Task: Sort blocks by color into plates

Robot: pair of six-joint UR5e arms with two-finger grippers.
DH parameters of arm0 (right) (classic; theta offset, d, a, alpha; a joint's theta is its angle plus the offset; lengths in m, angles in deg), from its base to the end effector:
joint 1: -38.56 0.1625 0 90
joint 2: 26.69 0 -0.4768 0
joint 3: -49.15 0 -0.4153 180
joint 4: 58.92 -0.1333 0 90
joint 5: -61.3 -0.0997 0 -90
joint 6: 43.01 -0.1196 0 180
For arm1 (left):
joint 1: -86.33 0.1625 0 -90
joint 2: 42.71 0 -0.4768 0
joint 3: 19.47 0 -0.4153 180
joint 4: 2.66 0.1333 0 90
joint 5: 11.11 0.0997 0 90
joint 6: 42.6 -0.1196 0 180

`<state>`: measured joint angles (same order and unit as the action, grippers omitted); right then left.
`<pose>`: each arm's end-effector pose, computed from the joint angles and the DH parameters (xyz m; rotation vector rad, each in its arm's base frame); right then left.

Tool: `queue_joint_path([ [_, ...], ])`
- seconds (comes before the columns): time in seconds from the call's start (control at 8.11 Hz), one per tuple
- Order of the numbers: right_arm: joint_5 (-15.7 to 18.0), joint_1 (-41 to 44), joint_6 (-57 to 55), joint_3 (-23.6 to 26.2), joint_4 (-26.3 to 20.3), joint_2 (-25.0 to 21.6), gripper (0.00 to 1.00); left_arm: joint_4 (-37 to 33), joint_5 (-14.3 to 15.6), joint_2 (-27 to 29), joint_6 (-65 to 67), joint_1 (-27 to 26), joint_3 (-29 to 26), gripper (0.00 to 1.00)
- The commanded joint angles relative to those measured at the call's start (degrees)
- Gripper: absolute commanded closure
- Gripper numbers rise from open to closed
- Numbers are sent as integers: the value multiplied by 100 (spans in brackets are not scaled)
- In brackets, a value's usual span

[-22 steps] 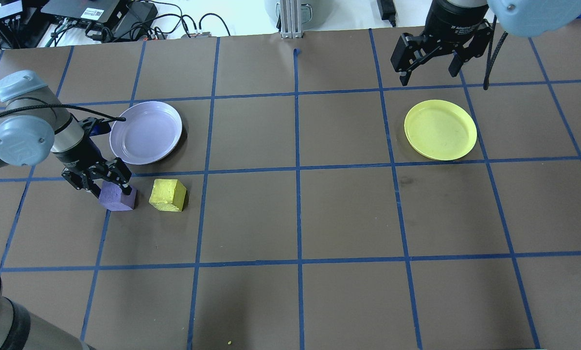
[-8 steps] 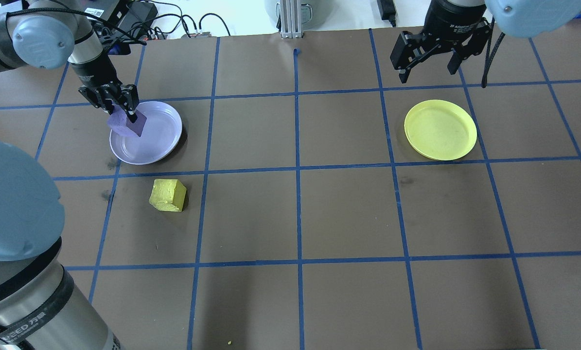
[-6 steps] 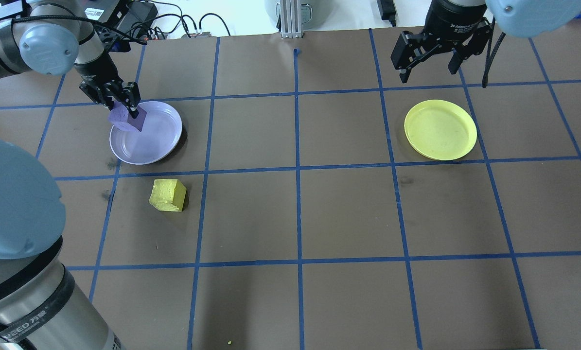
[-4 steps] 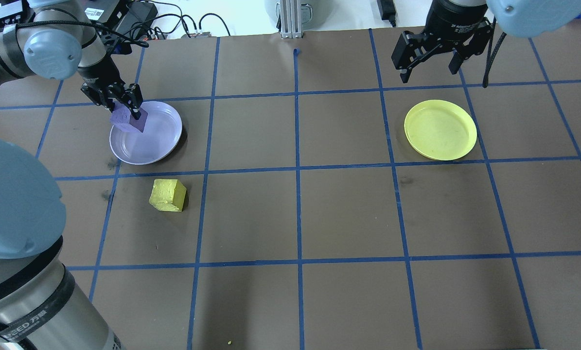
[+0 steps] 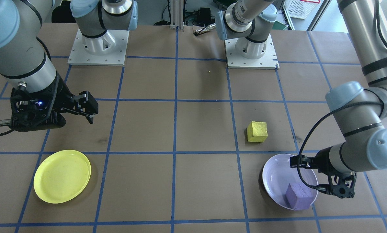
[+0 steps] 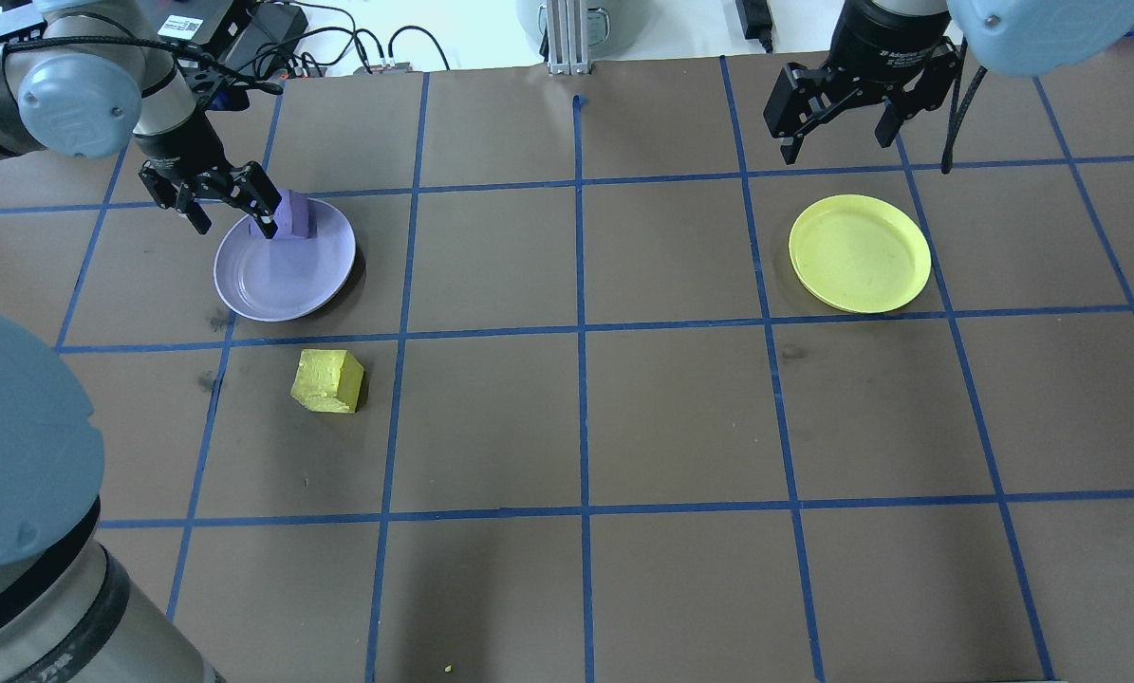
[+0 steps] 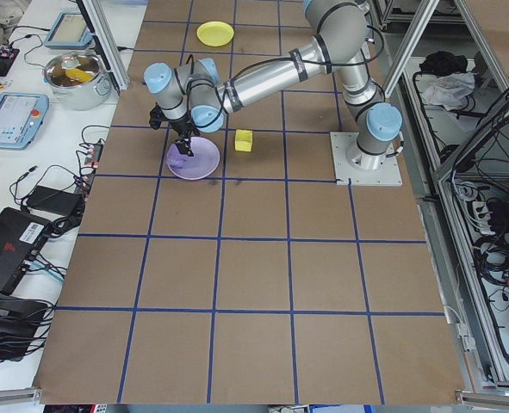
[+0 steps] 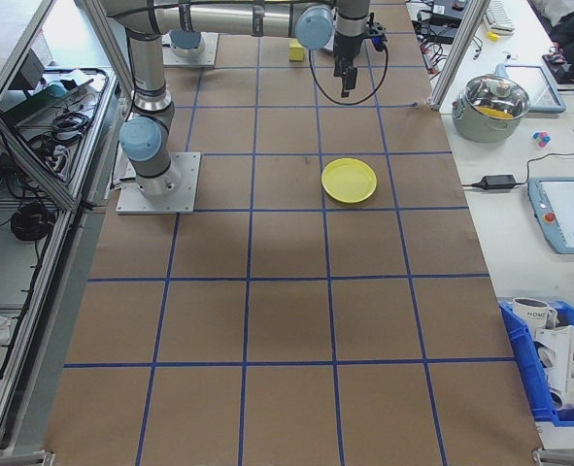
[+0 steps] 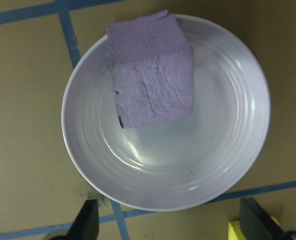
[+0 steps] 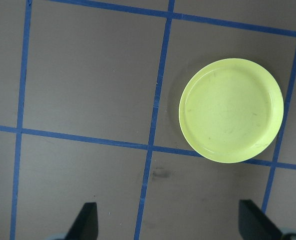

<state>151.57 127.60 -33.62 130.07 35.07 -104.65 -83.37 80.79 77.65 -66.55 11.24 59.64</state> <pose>0.1224 -0.6182 0.4896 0.2304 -3.1267 0.0274 0.0576 -0.7189 0.3002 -0.2490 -3.0913 -0.2776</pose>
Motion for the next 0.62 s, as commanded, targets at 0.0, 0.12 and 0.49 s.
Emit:
queue_joint_path([
  [0.0,-27,0,-8,11,57,0,0,-455,-310,-984,65,-41,829,0],
  [0.12,-10,0,1,11,49,0,0,-394,-495,-1249,187,-50,1356,0],
  [0.49,-10,0,10,11,49,-9,0,412,-602,-1393,171,-111,2475,3],
])
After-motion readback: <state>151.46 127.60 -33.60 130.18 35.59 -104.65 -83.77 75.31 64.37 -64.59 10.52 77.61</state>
